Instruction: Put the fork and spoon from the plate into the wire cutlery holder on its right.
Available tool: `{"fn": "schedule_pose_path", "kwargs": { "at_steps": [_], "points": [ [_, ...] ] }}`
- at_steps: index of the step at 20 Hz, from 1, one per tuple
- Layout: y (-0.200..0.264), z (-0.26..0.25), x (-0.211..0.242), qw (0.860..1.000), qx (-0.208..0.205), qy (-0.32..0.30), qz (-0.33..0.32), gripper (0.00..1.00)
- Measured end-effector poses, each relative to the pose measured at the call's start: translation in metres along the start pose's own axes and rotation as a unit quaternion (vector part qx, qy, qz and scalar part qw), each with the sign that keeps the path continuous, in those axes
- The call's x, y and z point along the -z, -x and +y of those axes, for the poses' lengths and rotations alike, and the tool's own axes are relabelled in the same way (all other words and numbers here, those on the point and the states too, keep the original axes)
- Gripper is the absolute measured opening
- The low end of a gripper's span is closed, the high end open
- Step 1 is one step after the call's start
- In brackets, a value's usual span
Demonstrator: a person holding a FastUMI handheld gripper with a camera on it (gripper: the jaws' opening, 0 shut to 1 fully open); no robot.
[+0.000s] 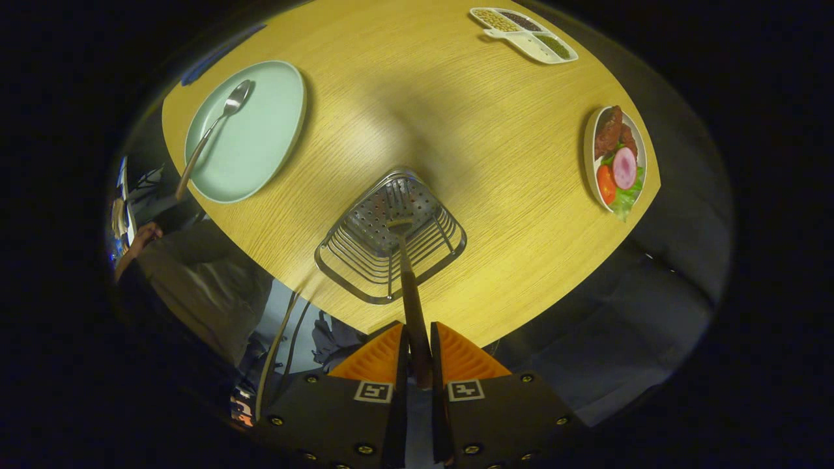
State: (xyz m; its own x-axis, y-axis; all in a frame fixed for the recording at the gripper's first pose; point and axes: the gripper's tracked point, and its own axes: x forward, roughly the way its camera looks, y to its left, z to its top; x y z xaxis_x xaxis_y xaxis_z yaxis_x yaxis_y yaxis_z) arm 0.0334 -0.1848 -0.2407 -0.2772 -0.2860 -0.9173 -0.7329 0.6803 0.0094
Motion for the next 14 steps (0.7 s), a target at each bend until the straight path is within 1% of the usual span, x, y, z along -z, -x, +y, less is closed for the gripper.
{"fn": "schedule_pose_path", "kwargs": {
  "at_steps": [5, 9, 12, 14],
  "points": [
    [0.029, 0.002, 0.004, 0.998, 0.004, -0.03, -0.063, 0.16],
    [0.046, 0.003, 0.022, 0.995, 0.014, -0.048, -0.082, 0.16],
    [0.06, 0.025, 0.021, 0.991, -0.012, -0.066, -0.118, 0.16],
    [0.066, 0.052, 0.008, 0.986, -0.032, -0.071, -0.151, 0.16]
  ]
}}
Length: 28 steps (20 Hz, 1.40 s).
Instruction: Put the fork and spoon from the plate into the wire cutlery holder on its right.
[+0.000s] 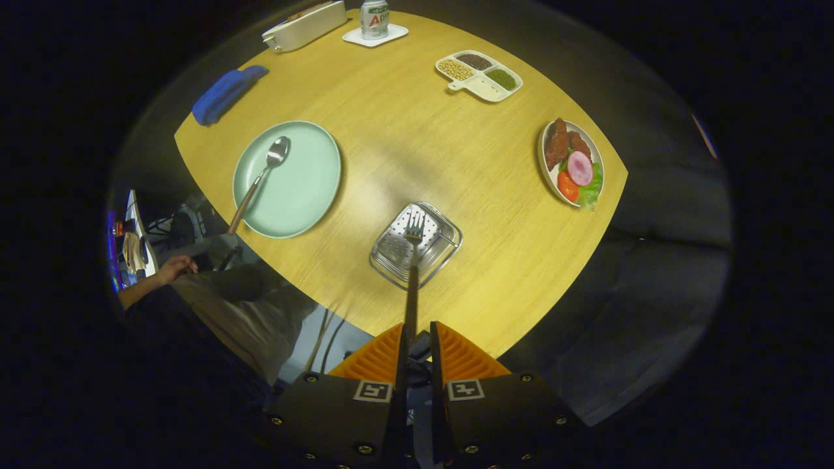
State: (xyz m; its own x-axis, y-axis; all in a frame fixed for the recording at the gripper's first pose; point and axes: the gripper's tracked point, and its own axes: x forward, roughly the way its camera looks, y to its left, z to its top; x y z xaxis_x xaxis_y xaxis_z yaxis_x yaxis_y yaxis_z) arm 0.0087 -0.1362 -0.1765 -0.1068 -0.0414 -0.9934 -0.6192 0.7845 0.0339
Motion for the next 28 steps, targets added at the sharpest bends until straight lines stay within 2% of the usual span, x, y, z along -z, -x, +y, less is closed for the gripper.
{"fn": "schedule_pose_path", "kwargs": {
  "at_steps": [4, 10, 14, 18, 24, 28],
  "points": [
    [-0.014, 0.069, -0.024, 0.998, -0.046, -0.018, -0.05, 0.17],
    [-0.044, 0.162, -0.041, 0.99, -0.114, -0.036, -0.069, 0.17],
    [-0.058, 0.191, -0.05, 0.987, -0.127, -0.051, -0.077, 0.17],
    [-0.073, 0.219, -0.08, 0.98, -0.146, -0.095, -0.099, 0.16],
    [-0.103, 0.246, -0.109, 0.972, -0.171, -0.141, -0.084, 0.17],
    [-0.118, 0.252, -0.116, 0.973, -0.172, -0.137, -0.064, 0.17]
  ]
}}
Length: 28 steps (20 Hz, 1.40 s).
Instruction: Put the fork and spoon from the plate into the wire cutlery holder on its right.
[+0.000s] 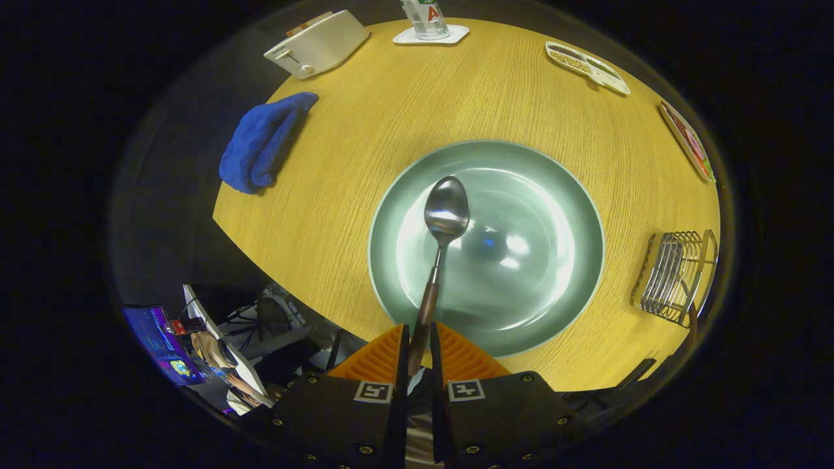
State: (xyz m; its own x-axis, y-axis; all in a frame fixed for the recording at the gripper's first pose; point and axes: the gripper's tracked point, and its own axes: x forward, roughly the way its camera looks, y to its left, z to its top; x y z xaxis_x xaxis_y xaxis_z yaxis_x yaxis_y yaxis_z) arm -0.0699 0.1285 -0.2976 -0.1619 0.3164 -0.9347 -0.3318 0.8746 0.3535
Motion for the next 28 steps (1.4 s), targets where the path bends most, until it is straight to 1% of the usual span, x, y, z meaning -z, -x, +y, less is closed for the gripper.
{"fn": "schedule_pose_path", "kwargs": {
  "at_steps": [4, 5, 8, 9, 12, 14, 18, 21, 22, 23, 24, 25, 28],
  "points": [
    [-0.012, 0.001, 0.008, 1.0, 0.01, 0.008, 0.013, 0.17],
    [-0.016, -0.003, 0.009, 1.0, 0.016, 0.013, 0.018, 0.22],
    [-0.017, -0.002, 0.007, 1.0, 0.002, 0.007, 0.023, 0.23],
    [-0.016, -0.005, 0.006, 1.0, 0.004, 0.008, 0.023, 0.23],
    [-0.018, -0.03, 0.006, 0.998, 0.047, 0.031, 0.024, 0.23],
    [-0.022, -0.034, 0.01, 0.997, 0.049, 0.038, 0.034, 0.23],
    [-0.026, -0.048, 0.019, 0.993, 0.071, 0.076, 0.057, 0.23],
    [-0.025, -0.064, 0.021, 0.985, 0.107, 0.12, 0.064, 0.23],
    [-0.026, -0.061, 0.023, 0.983, 0.113, 0.132, 0.066, 0.23],
    [-0.032, -0.069, 0.028, 0.981, 0.118, 0.142, 0.067, 0.23],
    [-0.02, -0.061, 0.021, 0.98, 0.117, 0.142, 0.069, 0.15],
    [-0.02, -0.061, 0.021, 0.98, 0.113, 0.146, 0.075, 0.08],
    [-0.016, -0.066, 0.022, 0.977, 0.115, 0.161, 0.085, 0.08]
  ]
}}
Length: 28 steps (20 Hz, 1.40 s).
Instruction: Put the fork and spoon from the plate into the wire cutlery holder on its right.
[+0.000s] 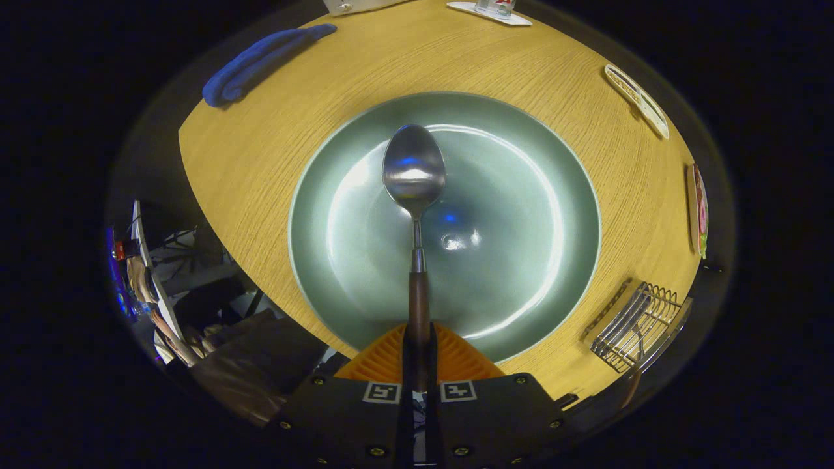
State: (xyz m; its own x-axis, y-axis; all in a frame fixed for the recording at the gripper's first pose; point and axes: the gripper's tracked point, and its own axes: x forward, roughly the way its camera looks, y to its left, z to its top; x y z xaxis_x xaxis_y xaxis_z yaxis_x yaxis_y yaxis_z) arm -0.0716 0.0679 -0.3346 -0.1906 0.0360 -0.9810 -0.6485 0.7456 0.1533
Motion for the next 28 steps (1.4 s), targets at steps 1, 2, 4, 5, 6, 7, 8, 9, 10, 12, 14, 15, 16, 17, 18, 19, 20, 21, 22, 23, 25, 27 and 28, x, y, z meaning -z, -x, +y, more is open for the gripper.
{"fn": "schedule_pose_path", "kwargs": {
  "at_steps": [1, 2, 4, 5, 6, 7, 8, 9, 10, 12, 14, 15, 16, 17, 18, 19, 20, 21, 22, 23, 25, 27, 28],
  "points": [
    [0.001, -0.003, 0.001, 1.0, 0.004, 0.008, -0.004, 0.08],
    [0.003, -0.005, 0.003, 1.0, 0.008, 0.024, 0.001, 0.07],
    [0.013, -0.009, 0.002, 0.999, 0.015, 0.038, 0.007, 0.01],
    [0.018, -0.01, 0.006, 0.999, 0.015, 0.045, 0.02, 0.01],
    [0.026, -0.013, 0.009, 0.998, 0.013, 0.052, 0.025, 0.0],
    [0.034, -0.018, 0.012, 0.998, 0.014, 0.062, 0.027, 0.01],
    [0.043, -0.022, 0.015, 0.997, 0.02, 0.07, 0.03, 0.01],
    [0.052, -0.028, 0.017, 0.996, 0.026, 0.079, 0.031, 0.01],
    [0.059, -0.034, 0.021, 0.995, 0.031, 0.087, 0.033, 0.01],
    [0.07, -0.046, 0.026, 0.995, 0.036, 0.089, 0.036, 0.01],
    [0.085, -0.058, 0.031, 0.994, 0.039, 0.096, 0.043, 0.01],
    [0.092, -0.063, 0.036, 0.993, 0.039, 0.097, 0.048, 0.01],
    [0.1, -0.069, 0.042, 0.993, 0.037, 0.098, 0.052, 0.01],
    [0.108, -0.075, 0.046, 0.993, 0.04, 0.099, 0.053, 0.01],
    [0.116, -0.081, 0.053, 0.992, 0.043, 0.1, 0.057, 0.01],
    [0.126, -0.09, 0.061, 0.991, 0.047, 0.103, 0.065, 0.01],
    [0.138, -0.101, 0.069, 0.99, 0.052, 0.107, 0.071, 0.01],
    [0.148, -0.111, 0.075, 0.99, 0.055, 0.106, 0.077, 0.01],
    [0.158, -0.118, 0.083, 0.99, 0.057, 0.103, 0.081, 0.01],
    [0.167, -0.128, 0.09, 0.989, 0.06, 0.1, 0.087, 0.01],
    [0.181, -0.152, 0.102, 0.988, 0.072, 0.095, 0.102, 0.01],
    [0.189, -0.172, 0.114, 0.986, 0.082, 0.084, 0.117, 0.01],
    [0.191, -0.18, 0.119, 0.986, 0.084, 0.077, 0.122, 0.01]
  ]
}}
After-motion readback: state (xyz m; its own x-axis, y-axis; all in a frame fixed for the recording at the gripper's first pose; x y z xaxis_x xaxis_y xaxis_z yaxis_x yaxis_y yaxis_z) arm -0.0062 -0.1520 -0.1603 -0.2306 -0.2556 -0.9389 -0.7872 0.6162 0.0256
